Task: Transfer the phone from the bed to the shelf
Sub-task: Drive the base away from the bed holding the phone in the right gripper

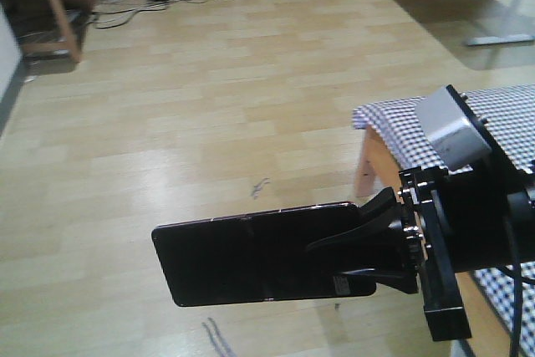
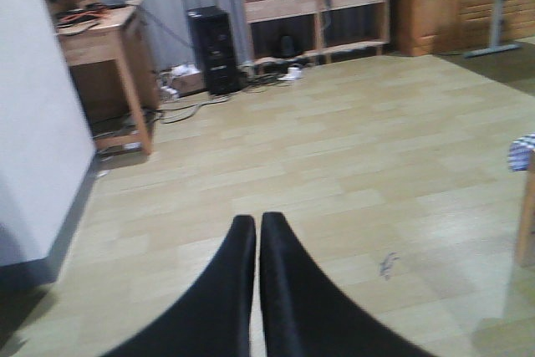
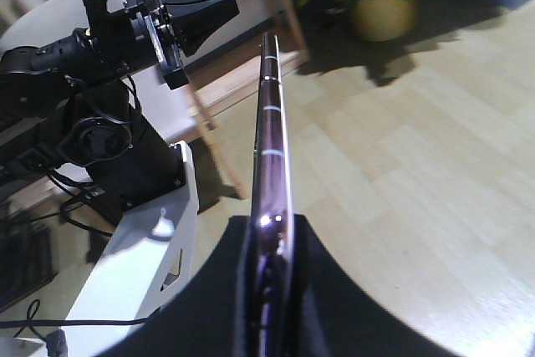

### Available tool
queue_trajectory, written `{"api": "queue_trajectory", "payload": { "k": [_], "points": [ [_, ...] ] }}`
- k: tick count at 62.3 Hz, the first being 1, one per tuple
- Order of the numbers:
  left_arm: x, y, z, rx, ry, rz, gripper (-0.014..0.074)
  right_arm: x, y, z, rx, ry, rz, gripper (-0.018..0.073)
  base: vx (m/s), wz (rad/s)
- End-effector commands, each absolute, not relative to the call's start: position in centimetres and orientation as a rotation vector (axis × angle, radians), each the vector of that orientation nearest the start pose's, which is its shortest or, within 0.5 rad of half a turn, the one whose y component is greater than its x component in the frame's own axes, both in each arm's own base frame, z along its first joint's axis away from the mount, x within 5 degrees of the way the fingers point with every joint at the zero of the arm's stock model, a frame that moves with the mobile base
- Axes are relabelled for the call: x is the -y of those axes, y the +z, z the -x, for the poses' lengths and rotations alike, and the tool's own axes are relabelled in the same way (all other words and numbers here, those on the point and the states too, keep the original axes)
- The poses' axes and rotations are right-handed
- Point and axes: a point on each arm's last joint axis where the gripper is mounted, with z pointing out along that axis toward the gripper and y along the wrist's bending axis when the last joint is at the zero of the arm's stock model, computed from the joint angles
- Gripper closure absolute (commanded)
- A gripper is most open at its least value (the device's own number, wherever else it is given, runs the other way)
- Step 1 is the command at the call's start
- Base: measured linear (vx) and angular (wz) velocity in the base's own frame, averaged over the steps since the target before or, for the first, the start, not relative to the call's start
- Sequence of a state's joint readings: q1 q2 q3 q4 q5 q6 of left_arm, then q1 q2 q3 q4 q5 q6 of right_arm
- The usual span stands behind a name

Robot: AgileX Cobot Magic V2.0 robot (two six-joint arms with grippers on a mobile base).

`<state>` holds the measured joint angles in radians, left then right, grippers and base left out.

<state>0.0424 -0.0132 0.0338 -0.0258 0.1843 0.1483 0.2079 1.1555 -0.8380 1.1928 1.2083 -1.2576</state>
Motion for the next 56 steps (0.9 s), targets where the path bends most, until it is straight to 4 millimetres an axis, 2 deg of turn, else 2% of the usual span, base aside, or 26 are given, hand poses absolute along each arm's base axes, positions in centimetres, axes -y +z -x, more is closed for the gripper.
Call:
{"api": "queue_trajectory", "payload": {
  "k": [1, 24, 56],
  "points": [
    [-0.18, 20.03, -5.49, -1.581, 0.112, -0.058, 0.0595, -12.03, 34.26, -16.48, -1.793, 1.261, 1.139, 0.0561, -0.15, 0.57],
    [-0.18, 20.03, -5.49, -1.581, 0.112, -0.058, 0.0595, -12.03, 34.26, -16.48, -1.793, 1.261, 1.139, 0.0561, -0.10, 0.38],
    [-0.18, 20.03, -5.49, -1.581, 0.112, -0.058, 0.0595, -12.03, 34.26, -16.48, -1.793, 1.261, 1.139, 0.0561, 0.01, 0.02]
  ]
}}
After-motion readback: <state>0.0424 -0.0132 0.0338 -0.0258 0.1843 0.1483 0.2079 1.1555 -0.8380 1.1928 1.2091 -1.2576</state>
